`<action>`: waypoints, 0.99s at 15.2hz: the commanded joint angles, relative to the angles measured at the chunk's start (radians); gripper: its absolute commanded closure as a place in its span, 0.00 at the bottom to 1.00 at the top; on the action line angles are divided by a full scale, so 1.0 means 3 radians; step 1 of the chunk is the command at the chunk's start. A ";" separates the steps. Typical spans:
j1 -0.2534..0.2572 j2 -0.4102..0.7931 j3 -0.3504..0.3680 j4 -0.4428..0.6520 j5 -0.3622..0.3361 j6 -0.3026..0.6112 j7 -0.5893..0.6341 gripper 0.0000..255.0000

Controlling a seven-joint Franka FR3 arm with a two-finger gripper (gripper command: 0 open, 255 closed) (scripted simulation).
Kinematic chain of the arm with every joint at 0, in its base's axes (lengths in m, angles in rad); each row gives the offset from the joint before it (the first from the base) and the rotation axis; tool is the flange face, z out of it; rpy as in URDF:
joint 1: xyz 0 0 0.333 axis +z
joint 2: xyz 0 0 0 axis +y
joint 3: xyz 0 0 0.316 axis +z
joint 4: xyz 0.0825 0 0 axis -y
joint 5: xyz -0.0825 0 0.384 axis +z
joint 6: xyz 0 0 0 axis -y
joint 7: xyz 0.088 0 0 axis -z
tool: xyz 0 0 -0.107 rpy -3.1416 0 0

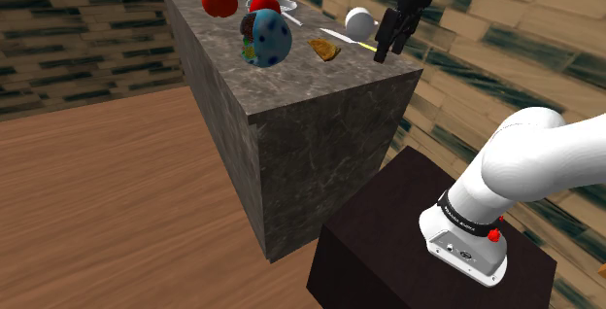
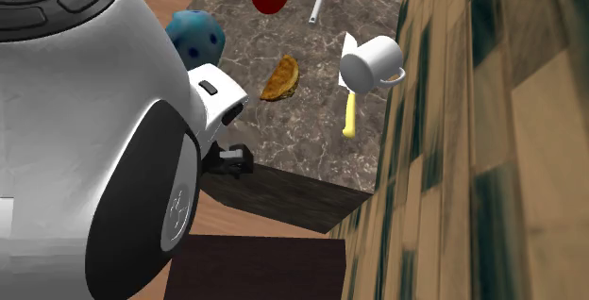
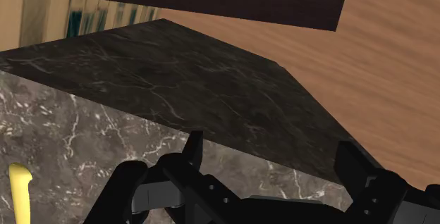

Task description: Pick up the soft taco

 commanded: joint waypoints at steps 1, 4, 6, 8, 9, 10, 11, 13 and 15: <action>0.0000 0.0000 0.0000 0.0000 0.0000 0.0000 0.0000 0.00; -0.0064 0.0404 0.0004 0.0187 -0.0079 0.0199 0.0008 0.00; -0.0107 0.0671 0.0008 0.0331 -0.0133 0.0312 0.0021 0.00; -0.0147 0.0937 0.0010 0.0490 -0.0190 0.0408 0.0039 0.00; -0.0166 0.1069 0.0010 0.0576 -0.0219 0.0449 0.0050 0.00; -0.0185 0.1201 0.0011 0.0665 -0.0249 0.0487 0.0062 0.00; -0.0203 0.1332 0.0011 0.0758 -0.0279 0.0520 0.0075 0.00; -0.0238 0.1594 0.0010 0.0956 -0.0340 0.0573 0.0103 0.00; -0.0270 0.1854 0.0007 0.1169 -0.0402 0.0609 0.0134 0.00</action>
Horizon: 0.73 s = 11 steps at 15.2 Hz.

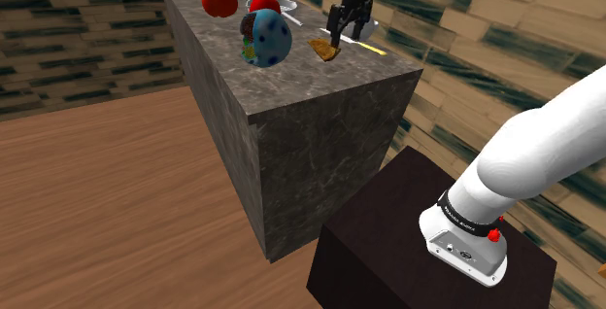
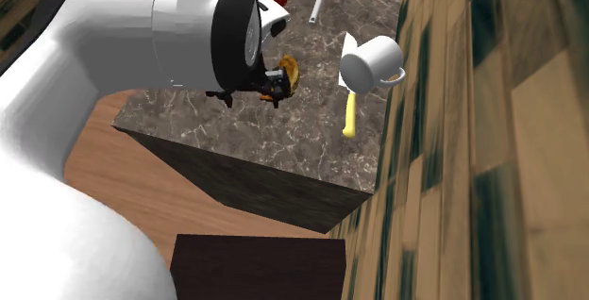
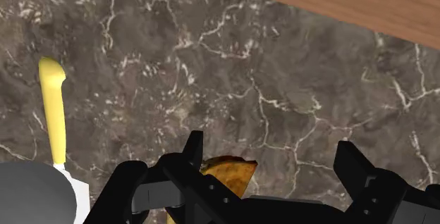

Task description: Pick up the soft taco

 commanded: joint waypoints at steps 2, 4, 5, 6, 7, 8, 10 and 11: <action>-0.0039 0.0404 0.0003 0.0354 -0.0092 0.0036 0.0061 0.00; -0.0063 0.0664 -0.0006 0.0601 -0.0155 0.0038 0.0093 0.00; -0.0073 0.0794 -0.0011 0.0731 -0.0186 0.0033 0.0109 0.00; -0.0082 0.0925 -0.0018 0.0866 -0.0216 0.0023 0.0123 0.00; -0.0091 0.1057 -0.0026 0.1007 -0.0246 0.0009 0.0137 0.00; -0.0098 0.1190 -0.0034 0.1153 -0.0274 -0.0009 0.0151 0.00; -0.0110 0.1461 -0.0053 0.1464 -0.0329 -0.0060 0.0173 0.00; -0.0113 0.1554 -0.0061 0.1575 -0.0346 -0.0081 0.0180 0.00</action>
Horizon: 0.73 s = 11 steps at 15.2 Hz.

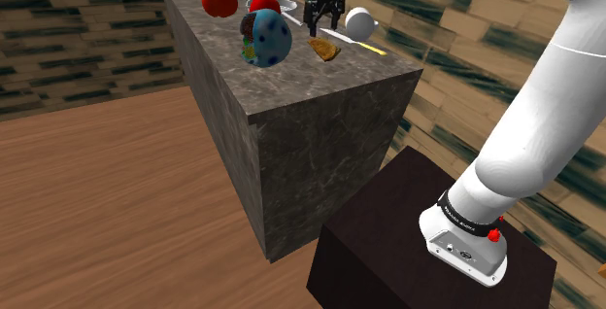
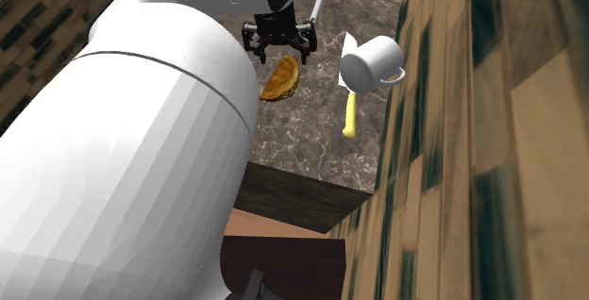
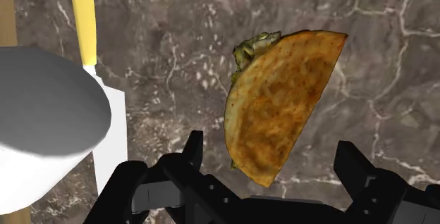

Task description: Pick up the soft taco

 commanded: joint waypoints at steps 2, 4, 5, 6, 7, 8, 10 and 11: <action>-0.0002 0.0132 -0.0007 0.0042 -0.0028 0.0085 0.0027 0.00; -0.0002 0.0139 -0.0008 -0.0037 -0.0031 0.0172 0.0036 0.00; -0.0003 0.0144 -0.0009 -0.0075 -0.0032 0.0215 0.0040 0.00; -0.0003 0.0150 -0.0009 -0.0113 -0.0034 0.0257 0.0045 0.00; -0.0004 0.0157 -0.0009 -0.0149 -0.0036 0.0300 0.0049 0.00; -0.0004 0.0161 -0.0010 -0.0170 -0.0037 0.0324 0.0052 0.00; -0.0003 0.0162 -0.0009 -0.0165 -0.0037 0.0320 0.0053 1.00; -0.0003 0.0161 -0.0009 -0.0163 -0.0037 0.0318 0.0052 1.00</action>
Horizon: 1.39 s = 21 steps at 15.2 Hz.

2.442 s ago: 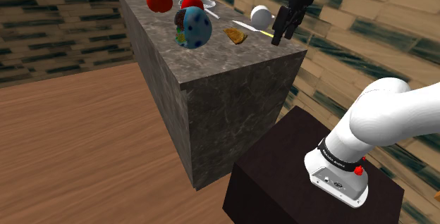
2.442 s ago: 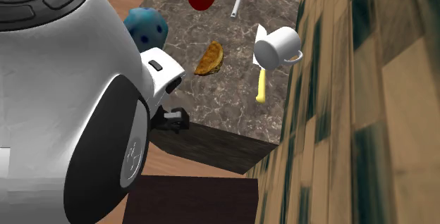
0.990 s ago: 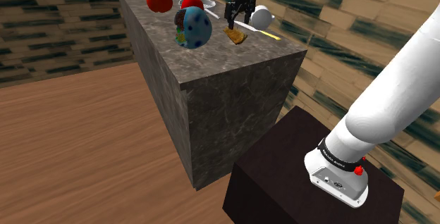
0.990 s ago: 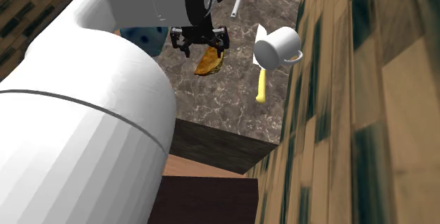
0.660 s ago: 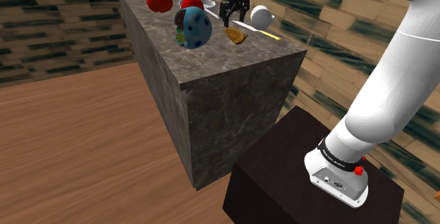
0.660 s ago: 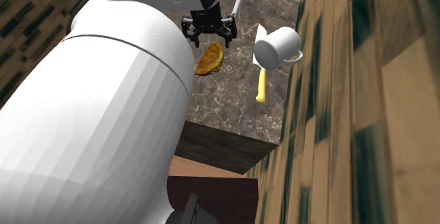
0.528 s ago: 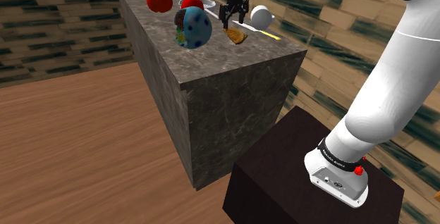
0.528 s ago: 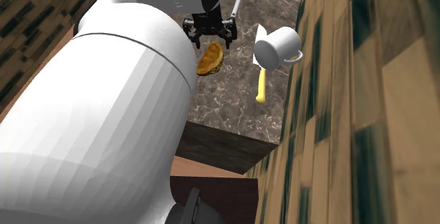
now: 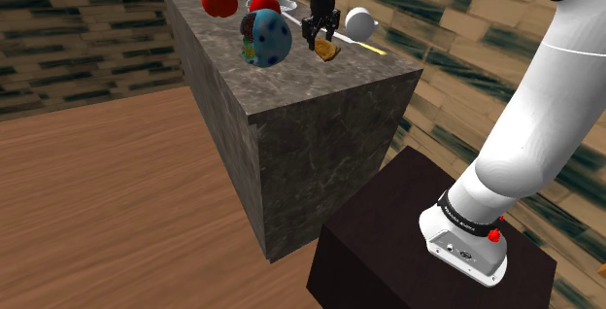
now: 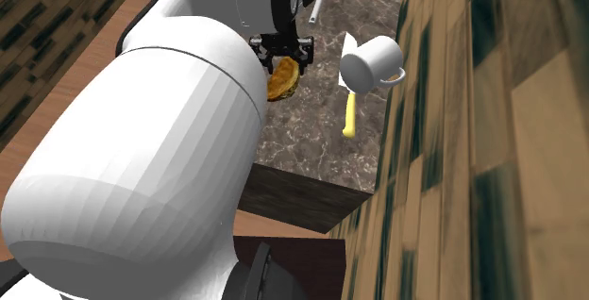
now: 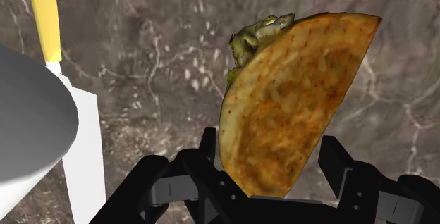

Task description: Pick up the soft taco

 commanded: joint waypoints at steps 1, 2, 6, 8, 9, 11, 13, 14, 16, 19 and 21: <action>0.0000 0.0001 0.0000 -0.0002 0.0000 0.0003 0.0000 1.00; 0.0000 0.0001 0.0000 -0.0002 0.0000 0.0003 0.0000 1.00; 0.0000 0.0000 0.0000 -0.0002 0.0000 0.0003 0.0000 1.00; 0.0000 0.0000 0.0000 -0.0008 0.0000 0.0009 0.0000 1.00; 0.0000 -0.0008 0.0000 0.0027 0.0002 -0.0034 -0.0004 1.00; 0.0001 -0.0019 0.0001 0.0102 0.0005 -0.0119 -0.0013 1.00; 0.0002 -0.0027 0.0002 0.0180 0.0008 -0.0205 -0.0022 1.00; 0.0002 -0.0031 0.0002 0.0220 0.0010 -0.0249 -0.0026 1.00; 0.0003 -0.0035 0.0003 0.0304 0.0012 -0.0337 -0.0035 1.00; 0.0005 -0.0035 0.0004 0.0438 0.0016 -0.0470 -0.0047 1.00; 0.0006 -0.0032 0.0004 0.0532 0.0017 -0.0560 -0.0056 1.00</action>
